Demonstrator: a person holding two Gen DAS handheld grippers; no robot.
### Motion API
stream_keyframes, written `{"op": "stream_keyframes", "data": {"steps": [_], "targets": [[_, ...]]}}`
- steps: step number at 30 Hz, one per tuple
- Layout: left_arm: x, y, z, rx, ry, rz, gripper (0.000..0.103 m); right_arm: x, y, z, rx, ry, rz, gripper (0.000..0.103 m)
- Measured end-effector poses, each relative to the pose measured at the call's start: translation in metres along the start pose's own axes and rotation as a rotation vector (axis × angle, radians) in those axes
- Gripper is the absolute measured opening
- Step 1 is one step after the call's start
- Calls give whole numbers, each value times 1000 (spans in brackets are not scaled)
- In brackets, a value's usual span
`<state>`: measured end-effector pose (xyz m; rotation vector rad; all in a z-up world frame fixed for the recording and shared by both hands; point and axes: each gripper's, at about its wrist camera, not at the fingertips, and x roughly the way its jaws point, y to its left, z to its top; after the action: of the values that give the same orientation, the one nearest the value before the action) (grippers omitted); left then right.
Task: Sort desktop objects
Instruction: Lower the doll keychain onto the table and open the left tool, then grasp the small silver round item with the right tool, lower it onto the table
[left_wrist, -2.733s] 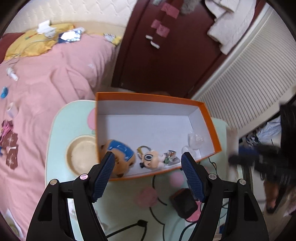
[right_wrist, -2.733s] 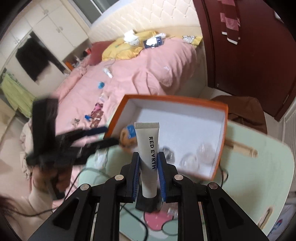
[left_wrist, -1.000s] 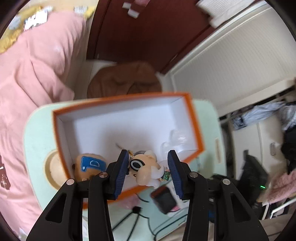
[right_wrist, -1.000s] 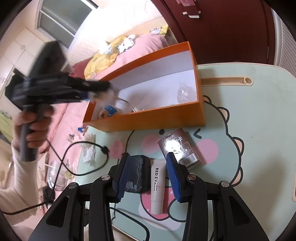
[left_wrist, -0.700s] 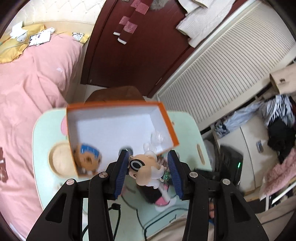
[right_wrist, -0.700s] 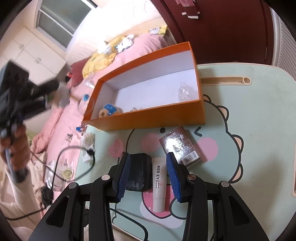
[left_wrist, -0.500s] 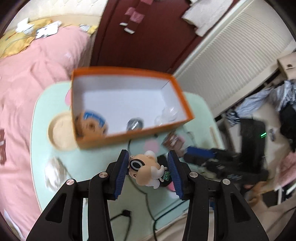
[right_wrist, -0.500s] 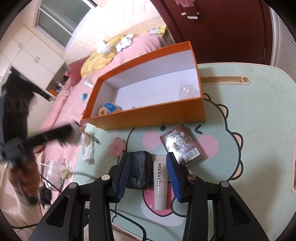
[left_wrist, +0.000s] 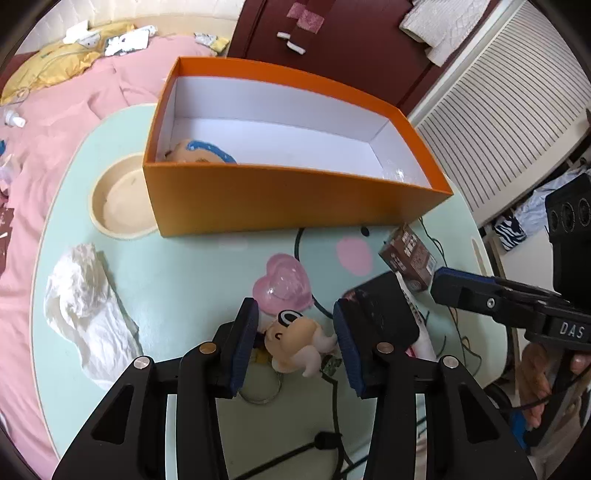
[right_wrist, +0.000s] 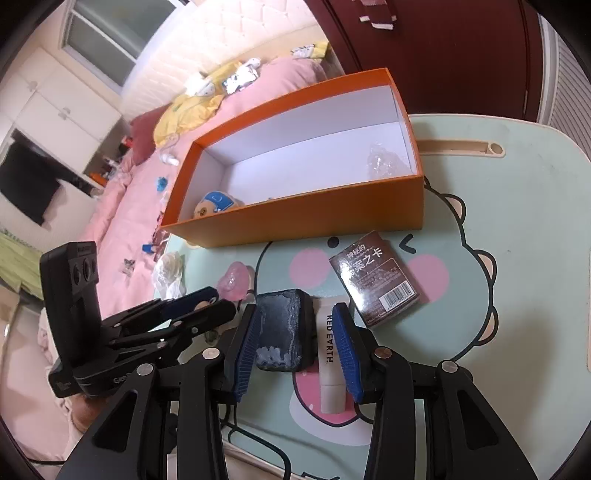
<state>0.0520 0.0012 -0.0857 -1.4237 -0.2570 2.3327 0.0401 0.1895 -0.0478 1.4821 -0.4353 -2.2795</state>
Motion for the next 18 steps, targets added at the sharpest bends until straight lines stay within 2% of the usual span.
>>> {"op": "stream_keyframes", "data": {"steps": [4, 6, 9, 12, 18], "targets": [[-2, -2, 3, 14, -37, 31, 46, 0, 2, 1, -5, 1, -2, 40], [-7, -4, 3, 27, -63, 19, 60, 0, 3, 2, -8, 1, -2, 40], [-19, -6, 4, 46, -119, -2, 70, 0, 5, 3, -10, -2, -3, 40], [-35, -5, 5, 62, -186, 1, 72, -2, 5, 6, -15, -3, -6, 40], [-49, 7, 13, 58, -250, 83, 72, -8, 14, 23, -58, 5, 3, 40]]}}
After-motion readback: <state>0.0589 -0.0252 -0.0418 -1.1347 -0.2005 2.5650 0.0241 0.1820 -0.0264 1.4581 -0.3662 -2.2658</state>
